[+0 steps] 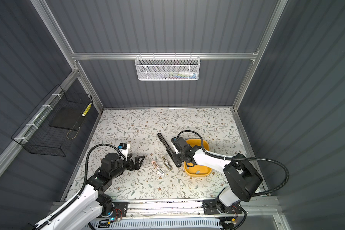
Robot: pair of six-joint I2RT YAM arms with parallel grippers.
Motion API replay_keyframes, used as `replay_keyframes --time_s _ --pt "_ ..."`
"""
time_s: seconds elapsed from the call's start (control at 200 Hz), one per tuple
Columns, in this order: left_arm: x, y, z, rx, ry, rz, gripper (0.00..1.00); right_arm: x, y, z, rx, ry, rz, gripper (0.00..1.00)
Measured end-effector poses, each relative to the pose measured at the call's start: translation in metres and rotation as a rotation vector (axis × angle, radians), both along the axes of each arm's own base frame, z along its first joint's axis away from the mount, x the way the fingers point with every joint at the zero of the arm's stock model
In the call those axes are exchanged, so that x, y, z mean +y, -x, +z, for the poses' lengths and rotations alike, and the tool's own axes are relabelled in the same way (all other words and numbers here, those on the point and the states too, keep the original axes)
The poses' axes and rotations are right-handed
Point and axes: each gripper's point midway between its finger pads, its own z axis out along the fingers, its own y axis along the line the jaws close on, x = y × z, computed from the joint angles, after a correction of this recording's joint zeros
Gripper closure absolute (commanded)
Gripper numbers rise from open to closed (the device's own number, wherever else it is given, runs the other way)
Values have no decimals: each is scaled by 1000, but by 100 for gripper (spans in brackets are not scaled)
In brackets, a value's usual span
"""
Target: Load the staples into the stapler
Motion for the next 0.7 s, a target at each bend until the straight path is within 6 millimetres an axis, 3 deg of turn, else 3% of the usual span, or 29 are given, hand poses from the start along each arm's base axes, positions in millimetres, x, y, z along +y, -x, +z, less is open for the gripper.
replay_keyframes --time_s 0.7 --pt "1 -1 0 -1 -3 7 0 3 -3 7 -23 -21 0 98"
